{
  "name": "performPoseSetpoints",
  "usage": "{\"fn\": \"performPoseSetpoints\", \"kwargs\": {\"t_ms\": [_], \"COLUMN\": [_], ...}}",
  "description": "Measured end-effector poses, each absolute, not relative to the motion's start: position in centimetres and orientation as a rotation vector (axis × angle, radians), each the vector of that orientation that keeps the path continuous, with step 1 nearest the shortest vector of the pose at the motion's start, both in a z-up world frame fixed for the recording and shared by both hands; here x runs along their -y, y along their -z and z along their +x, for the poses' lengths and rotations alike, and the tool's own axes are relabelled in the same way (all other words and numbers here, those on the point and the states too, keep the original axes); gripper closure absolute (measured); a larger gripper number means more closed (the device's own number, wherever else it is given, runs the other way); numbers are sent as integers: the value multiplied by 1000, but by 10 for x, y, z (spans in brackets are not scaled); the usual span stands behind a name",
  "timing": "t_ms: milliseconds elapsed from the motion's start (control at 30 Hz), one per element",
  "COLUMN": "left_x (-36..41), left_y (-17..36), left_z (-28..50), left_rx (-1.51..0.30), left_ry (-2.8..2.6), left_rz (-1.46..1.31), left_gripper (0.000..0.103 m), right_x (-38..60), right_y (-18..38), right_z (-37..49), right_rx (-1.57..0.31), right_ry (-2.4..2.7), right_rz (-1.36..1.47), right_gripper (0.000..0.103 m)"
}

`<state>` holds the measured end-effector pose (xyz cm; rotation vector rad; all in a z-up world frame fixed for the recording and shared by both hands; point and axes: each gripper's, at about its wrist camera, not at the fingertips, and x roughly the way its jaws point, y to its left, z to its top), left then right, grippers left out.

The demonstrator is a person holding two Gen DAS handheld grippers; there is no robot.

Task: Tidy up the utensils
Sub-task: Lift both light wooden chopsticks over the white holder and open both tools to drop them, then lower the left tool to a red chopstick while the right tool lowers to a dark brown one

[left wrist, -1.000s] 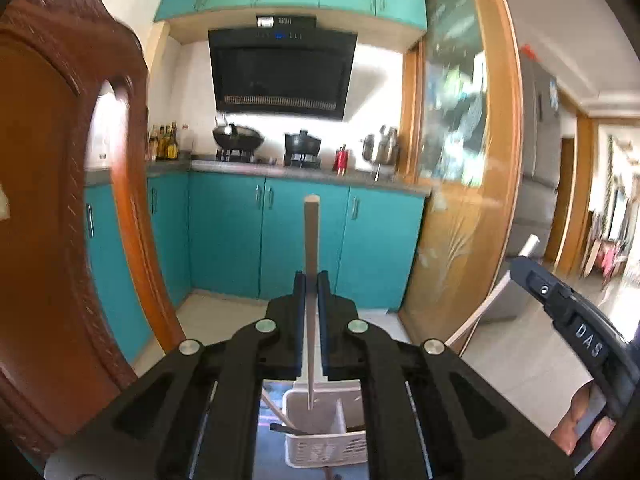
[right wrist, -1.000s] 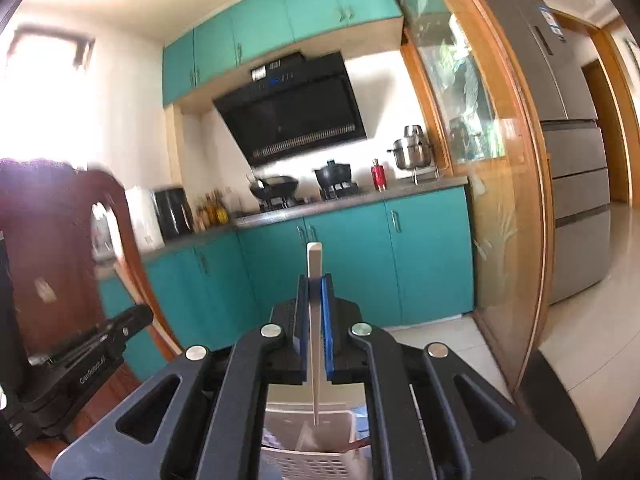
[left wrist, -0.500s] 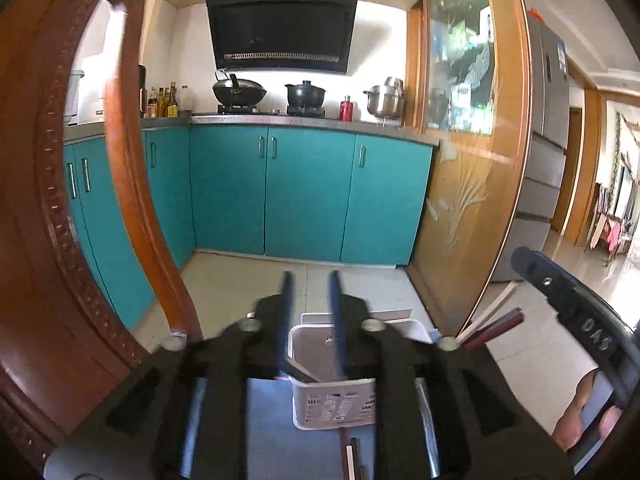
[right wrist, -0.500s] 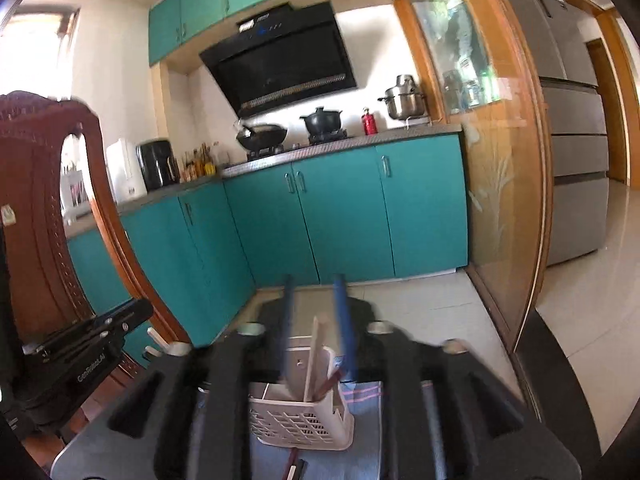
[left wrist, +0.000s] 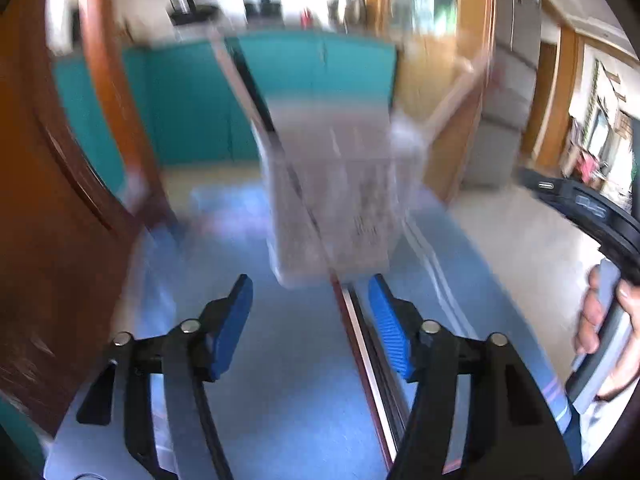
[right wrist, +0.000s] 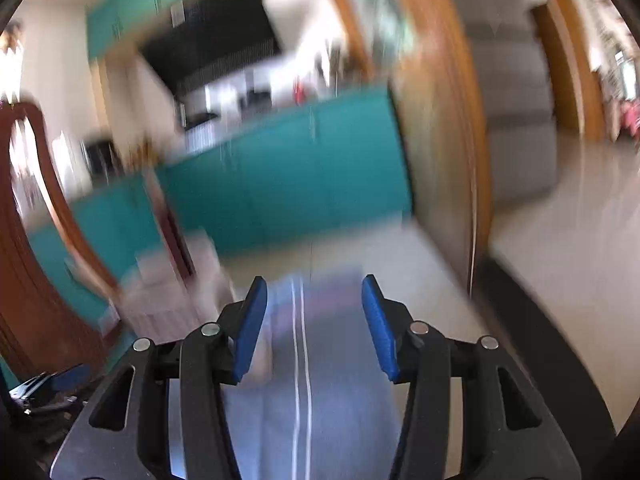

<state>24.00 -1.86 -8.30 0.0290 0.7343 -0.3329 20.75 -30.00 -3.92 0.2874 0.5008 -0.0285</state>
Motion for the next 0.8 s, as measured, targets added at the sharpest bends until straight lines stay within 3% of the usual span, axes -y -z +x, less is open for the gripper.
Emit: {"fn": "performPoseSetpoints", "kwargs": {"t_ms": [67,167,267,333,400,467,800], "left_x": [28,46,52,50,46,41,4], "left_y": [111,144,147,147,147,145,132], "left_z": [243,244,237,233,231,227,240], "left_rx": [-837,-945,-926,-932,-939,-933,-939], "left_ry": [380,389,404,429,438,430,380], "left_rz": [26,121,152,147,131,126,-52], "left_gripper": [46,55,59,80,86,99,100], "right_x": [287,266,245,233,225,220,183], "right_y": [69,91,104,111,115,116,129], "right_z": [229,243,246,247,245,247,247], "right_rx": [-653,-764,-832,-866,-884,-895,-969], "right_ry": [-7,-63,-109,-133,-147,-154,-244], "right_rz": [272,236,185,161,147,137,15], "right_gripper": [54,54,54,54,54,54,54]}}
